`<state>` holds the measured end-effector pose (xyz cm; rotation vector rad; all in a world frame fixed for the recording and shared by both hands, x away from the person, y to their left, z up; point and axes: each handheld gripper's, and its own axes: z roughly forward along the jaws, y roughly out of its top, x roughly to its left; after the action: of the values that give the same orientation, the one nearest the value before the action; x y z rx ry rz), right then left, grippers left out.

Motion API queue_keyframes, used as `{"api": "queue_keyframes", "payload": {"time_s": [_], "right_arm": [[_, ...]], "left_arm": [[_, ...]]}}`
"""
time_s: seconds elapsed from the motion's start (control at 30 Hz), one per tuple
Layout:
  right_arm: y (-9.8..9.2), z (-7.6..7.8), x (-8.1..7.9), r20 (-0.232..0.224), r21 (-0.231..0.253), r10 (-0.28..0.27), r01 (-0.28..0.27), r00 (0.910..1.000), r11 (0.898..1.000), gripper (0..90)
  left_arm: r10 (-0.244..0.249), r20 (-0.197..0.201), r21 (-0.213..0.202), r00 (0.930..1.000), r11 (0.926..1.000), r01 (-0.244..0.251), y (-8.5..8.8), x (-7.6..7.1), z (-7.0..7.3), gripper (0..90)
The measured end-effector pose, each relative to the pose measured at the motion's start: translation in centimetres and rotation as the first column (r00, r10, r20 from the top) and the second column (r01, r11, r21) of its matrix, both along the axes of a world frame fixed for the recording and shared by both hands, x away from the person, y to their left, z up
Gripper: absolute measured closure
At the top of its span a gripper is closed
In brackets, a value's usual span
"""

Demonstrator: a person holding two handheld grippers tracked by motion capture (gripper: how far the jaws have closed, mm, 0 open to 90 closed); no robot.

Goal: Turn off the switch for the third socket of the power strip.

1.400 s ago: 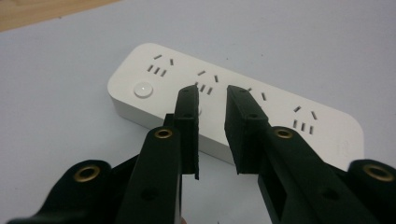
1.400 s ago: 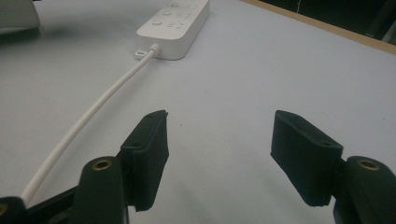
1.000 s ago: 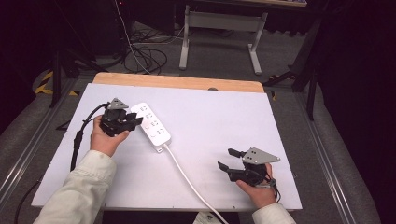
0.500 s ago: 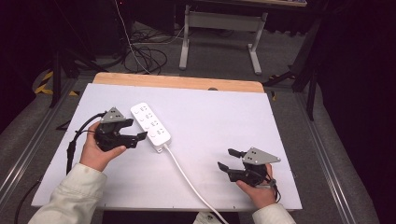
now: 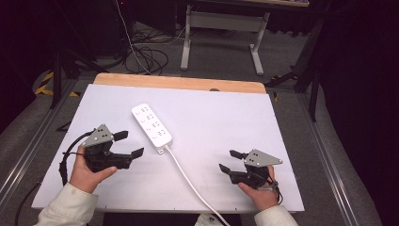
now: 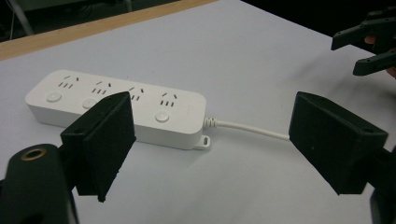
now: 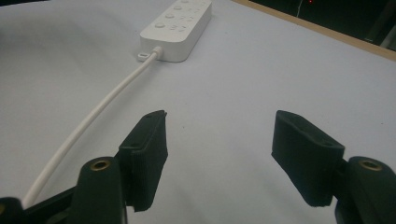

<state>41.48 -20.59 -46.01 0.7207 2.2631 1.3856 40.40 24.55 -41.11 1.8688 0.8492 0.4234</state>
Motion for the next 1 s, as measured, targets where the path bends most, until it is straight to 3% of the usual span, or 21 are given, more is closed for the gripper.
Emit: {"api": "queue_keyframes", "payload": {"time_s": [0.07,0.2,0.33,0.47,0.6,0.67,0.77,1.0], "right_arm": [[0.0,0.0,0.0,0.0,0.001,0.002,-0.002,1.0,1.0,36.2],[0.0,0.1,-0.1,0.002,0.003,0.008,-0.008,1.0,1.0,35.8],[0.0,0.1,-0.1,0.001,0.007,0.01,-0.01,0.9999,1.0,35.4],[-0.1,0.2,-0.2,0.007,0.012,0.008,-0.008,0.9999,1.0,35.4],[-0.2,0.3,-0.3,0.003,0.014,0.01,-0.01,0.9999,1.0,35.4],[-0.2,0.2,-0.3,0.0,0.016,0.015,-0.015,0.9999,1.0,35.3],[-0.3,0.1,-0.4,-0.01,0.02,0.015,-0.015,0.9998,1.0,35.4],[-0.5,0.1,-0.3,-0.009,0.024,0.014,-0.014,0.9999,1.0,35.4]], "left_arm": [[0.001,0.021,0.001,0.9998,1.0,-0.001,0.4,-0.4,-0.3,14.5],[-0.012,0.041,-0.035,0.9991,0.9993,0.014,0.9,-1.1,-1.1,13.8],[0.001,0.094,-0.006,0.9955,1.0,-0.001,1.3,-1.9,-1.8,12.9],[0.009,0.11,0.0,0.9939,1.0,-0.009,1.7,-2.0,-2.5,13.1],[0.008,0.115,0.018,0.9934,0.9998,-0.01,1.7,-1.8,-3.3,13.0],[-0.002,0.118,0.009,0.993,1.0,0.001,1.8,-1.8,-3.9,13.1],[-0.016,0.086,-0.028,0.9962,0.9994,0.018,1.7,-1.6,-5.0,13.4],[-0.032,0.079,0.014,0.9964,0.9994,0.031,1.4,-2.2,-5.4,13.6]]}}
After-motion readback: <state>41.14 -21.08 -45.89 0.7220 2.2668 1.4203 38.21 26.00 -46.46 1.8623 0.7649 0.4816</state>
